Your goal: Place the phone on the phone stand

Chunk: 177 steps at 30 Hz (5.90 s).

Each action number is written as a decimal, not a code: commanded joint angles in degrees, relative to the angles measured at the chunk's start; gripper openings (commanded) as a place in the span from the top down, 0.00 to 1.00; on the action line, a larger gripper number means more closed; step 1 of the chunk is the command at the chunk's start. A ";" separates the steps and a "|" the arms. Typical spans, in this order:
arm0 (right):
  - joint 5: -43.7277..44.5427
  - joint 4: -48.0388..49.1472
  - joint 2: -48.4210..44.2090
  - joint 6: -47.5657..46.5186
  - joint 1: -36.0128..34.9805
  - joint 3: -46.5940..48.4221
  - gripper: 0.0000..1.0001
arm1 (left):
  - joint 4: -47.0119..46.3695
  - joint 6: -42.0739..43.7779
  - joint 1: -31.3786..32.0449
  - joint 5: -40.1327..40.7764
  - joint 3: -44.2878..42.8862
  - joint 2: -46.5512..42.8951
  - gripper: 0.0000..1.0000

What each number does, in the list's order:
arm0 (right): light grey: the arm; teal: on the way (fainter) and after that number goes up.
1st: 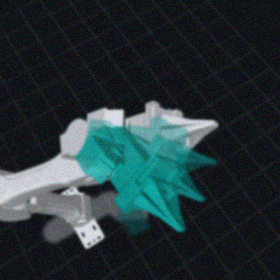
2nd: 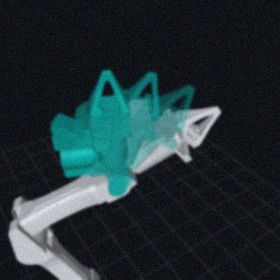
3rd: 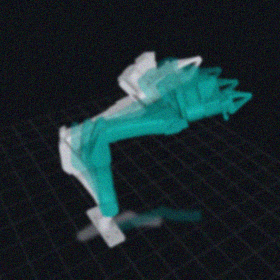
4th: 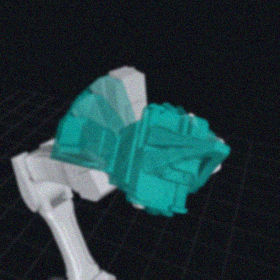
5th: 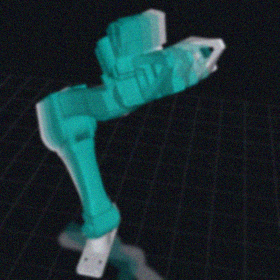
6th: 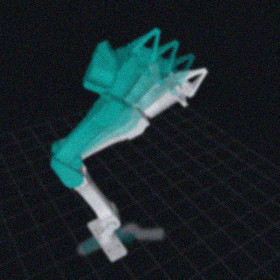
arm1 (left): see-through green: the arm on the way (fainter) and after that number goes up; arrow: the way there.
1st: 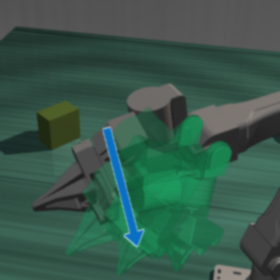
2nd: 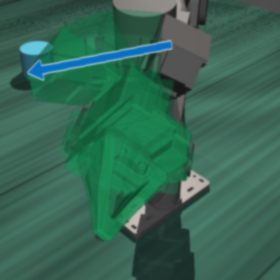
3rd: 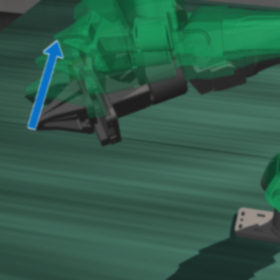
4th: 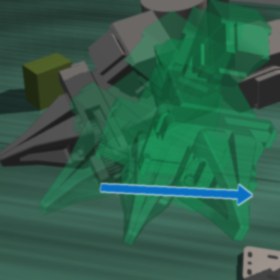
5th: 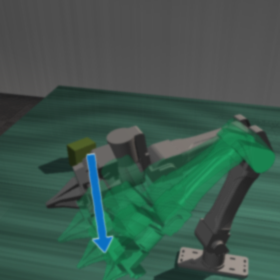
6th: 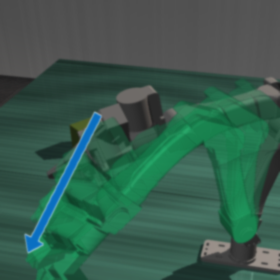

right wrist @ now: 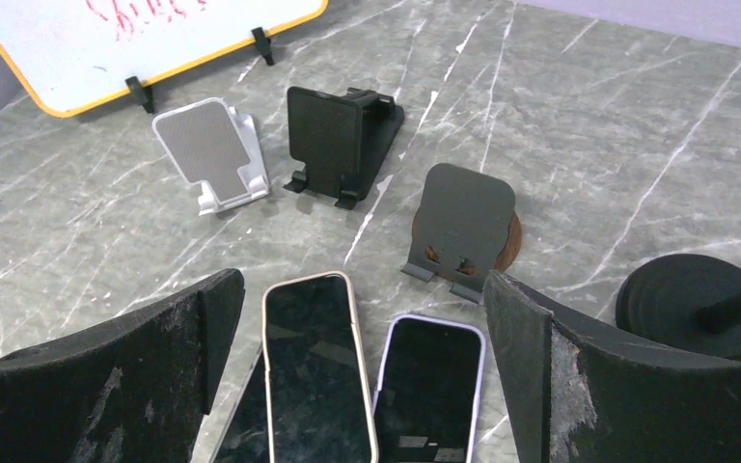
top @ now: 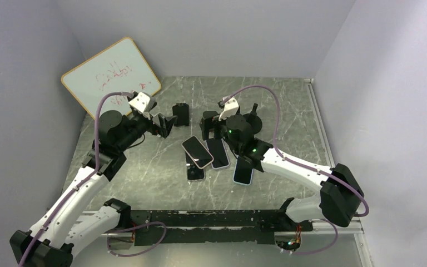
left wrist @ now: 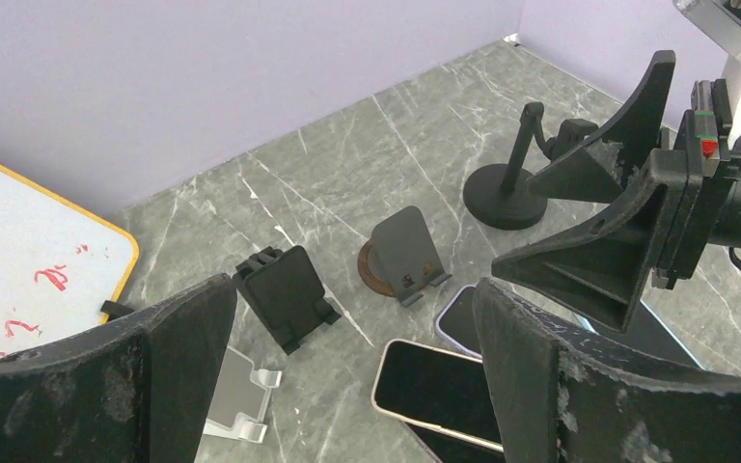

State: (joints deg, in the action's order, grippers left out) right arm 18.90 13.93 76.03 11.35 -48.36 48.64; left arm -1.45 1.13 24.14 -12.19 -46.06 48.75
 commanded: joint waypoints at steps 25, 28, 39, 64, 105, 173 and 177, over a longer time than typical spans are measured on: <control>-18.55 -21.65 18.70 -10.38 -2.29 8.60 0.02 | 10.19 -14.77 -3.81 5.10 -1.49 9.08 0.08; -18.64 -19.71 20.81 -9.28 -2.37 8.33 0.02 | 9.17 -16.55 -4.06 4.39 -0.01 8.68 0.07; -19.91 -18.35 25.15 -8.29 -2.38 9.46 0.02 | 10.70 -15.27 -4.15 4.84 0.83 7.54 0.07; -17.90 -15.93 28.47 -5.65 -2.46 7.80 0.59 | -4.34 -31.03 -4.10 -2.95 18.33 10.90 0.19; -5.13 -14.11 29.32 -8.35 -5.14 5.25 0.05 | -14.79 -33.11 -4.10 -4.07 24.65 19.04 0.21; -23.96 0.96 18.64 -4.13 -3.10 -2.49 0.37 | -103.66 -57.20 -3.57 -12.14 37.65 65.07 0.48; -24.47 1.90 18.78 -4.35 -3.12 -2.69 0.37 | -103.66 -57.61 -3.62 -13.13 36.84 65.27 0.61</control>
State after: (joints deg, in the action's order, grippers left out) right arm -4.40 12.21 96.47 7.44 -51.22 45.54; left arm -82.46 -56.38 20.08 -23.62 -10.79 110.45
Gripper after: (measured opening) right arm 0.774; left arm 0.447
